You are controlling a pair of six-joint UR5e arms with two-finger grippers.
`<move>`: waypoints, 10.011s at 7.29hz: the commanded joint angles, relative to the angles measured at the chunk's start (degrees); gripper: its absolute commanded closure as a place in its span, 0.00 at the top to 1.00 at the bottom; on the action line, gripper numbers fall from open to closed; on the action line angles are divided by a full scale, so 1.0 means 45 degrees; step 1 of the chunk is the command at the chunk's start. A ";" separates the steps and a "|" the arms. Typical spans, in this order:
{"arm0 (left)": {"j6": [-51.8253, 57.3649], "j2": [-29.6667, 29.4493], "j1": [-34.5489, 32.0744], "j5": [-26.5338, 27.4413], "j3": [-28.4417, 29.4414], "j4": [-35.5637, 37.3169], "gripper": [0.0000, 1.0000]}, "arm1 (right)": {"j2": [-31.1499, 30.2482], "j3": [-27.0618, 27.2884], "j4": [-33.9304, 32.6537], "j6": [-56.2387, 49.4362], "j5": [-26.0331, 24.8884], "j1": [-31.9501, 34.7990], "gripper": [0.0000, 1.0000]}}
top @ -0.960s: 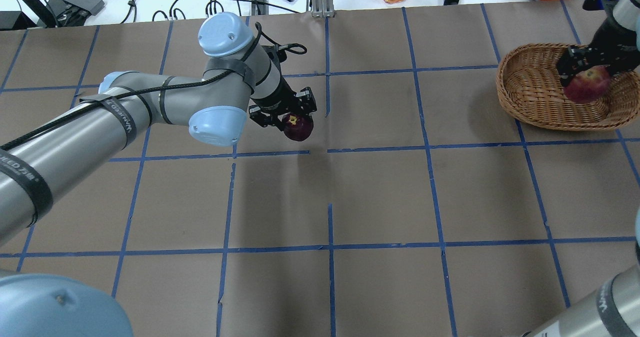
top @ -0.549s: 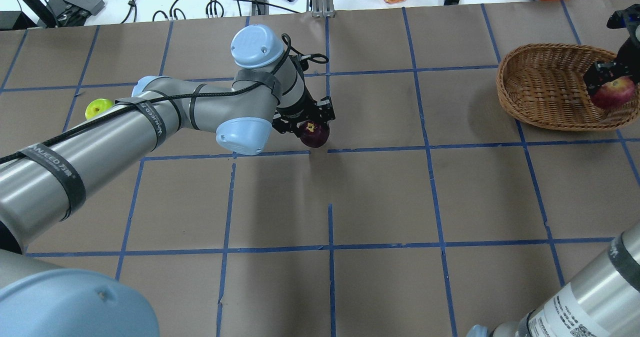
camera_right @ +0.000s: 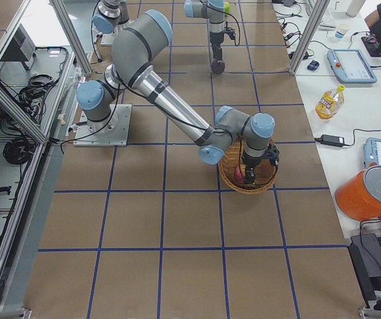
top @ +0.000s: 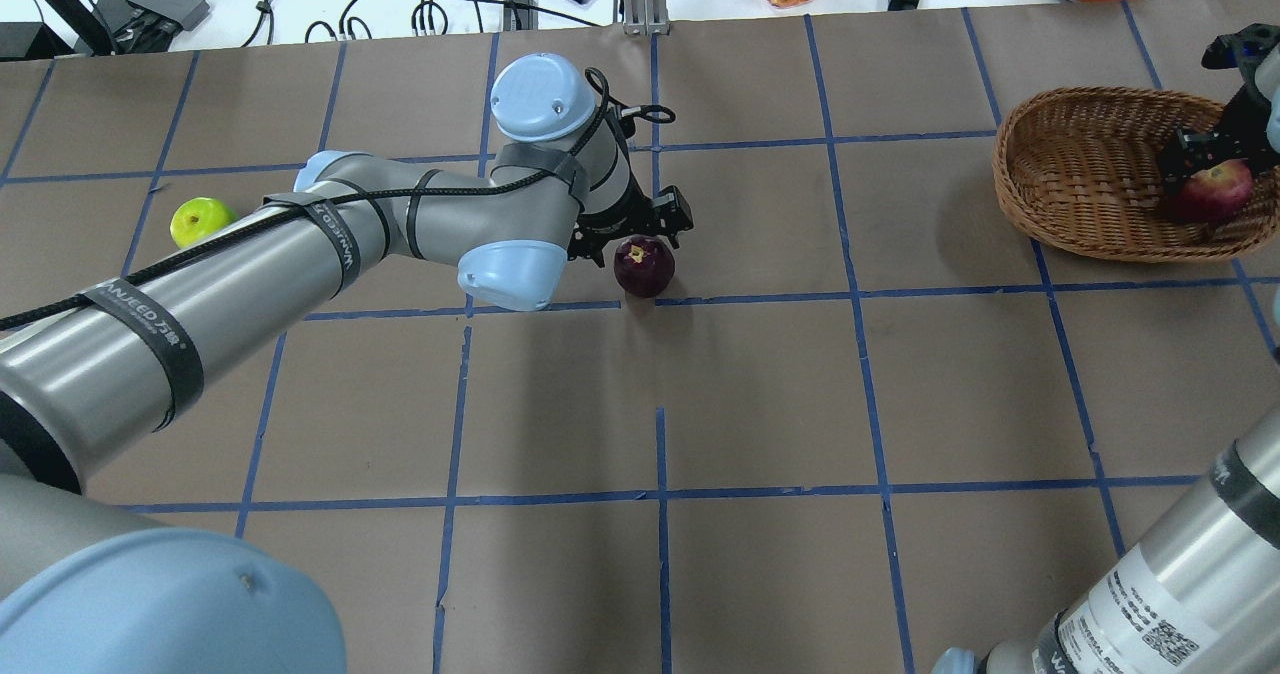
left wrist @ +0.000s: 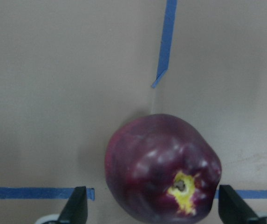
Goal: Put all apples into basket
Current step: 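Grasp purple apple with right gripper while left grasps green apple, then carry purple apple to basket with right while left carries green apple, then release purple apple in basket with right while left releases green apple, then reach the right gripper to the green apple at center and grasp it, then carry the green apple into the basket with the right gripper and release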
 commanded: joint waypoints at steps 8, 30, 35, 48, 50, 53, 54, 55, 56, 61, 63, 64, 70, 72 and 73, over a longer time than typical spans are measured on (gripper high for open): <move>1.0970 0.0507 0.8801 0.1309 0.3352 -0.6559 1.00 | -0.3275 -0.0511 0.5959 0.7686 0.2239 0.7115 1.00; 0.0901 0.0213 0.3033 -0.0636 0.0048 -0.2673 0.00 | -0.2195 -0.0468 0.3994 1.2809 0.2383 0.9134 0.00; -0.2085 -0.0647 -0.0549 -0.0565 -0.0105 -0.0286 0.77 | -0.2341 -0.0882 0.5160 0.3269 0.0257 0.2684 0.00; 0.5177 0.5970 0.4411 0.1720 0.1887 -0.8938 1.00 | -0.2429 -0.0940 0.5757 0.3089 0.0348 0.2142 1.00; 0.5197 0.6228 0.4390 0.1720 0.1809 -0.9093 1.00 | -0.3019 -0.0863 0.6523 0.6591 0.0947 0.4712 1.00; 0.5275 0.6226 0.4390 0.1721 0.1712 -0.9056 1.00 | -0.2884 -0.0784 0.6388 1.1856 0.2047 0.8430 1.00; 0.5275 0.6228 0.4390 0.1740 0.1672 -0.9249 1.00 | -0.2884 -0.0784 0.6369 1.2329 0.2086 0.9076 1.00; 0.5468 0.6228 0.4410 0.1740 0.1691 -0.9231 1.00 | -0.2691 -0.0784 0.6098 1.3842 0.2067 0.9739 1.00; 0.5528 0.6228 0.4410 0.1740 0.1691 -0.9231 1.00 | -0.2360 -0.0784 0.5651 1.5037 0.2047 1.0558 1.00; 0.5529 0.6286 0.4390 0.1740 0.1789 -0.9250 1.00 | -0.0562 -0.0784 0.3674 1.5479 0.2457 1.1836 1.00; 0.5529 0.6306 0.4390 0.1740 0.1905 -0.9328 1.00 | -0.0210 -0.0726 0.3635 1.5265 0.2283 1.1836 1.00; 0.5529 0.6325 0.4390 0.1740 0.1906 -0.9445 1.00 | -0.0170 -0.0725 0.3441 1.5283 0.2301 1.1836 1.00; 0.5529 0.6325 0.4390 0.1701 0.1945 -0.9407 1.00 | 0.0162 -0.0725 0.3419 1.5264 0.2262 1.1836 1.00; 0.5529 0.6306 0.4449 0.1662 0.1965 -0.9407 1.00 | 0.0377 -0.0725 0.3439 1.5244 0.2262 1.1836 1.00; 0.5510 0.6248 0.4449 0.1643 0.1965 -0.9407 1.00 | 0.0436 -0.0725 0.3420 1.5225 0.2262 1.1836 0.86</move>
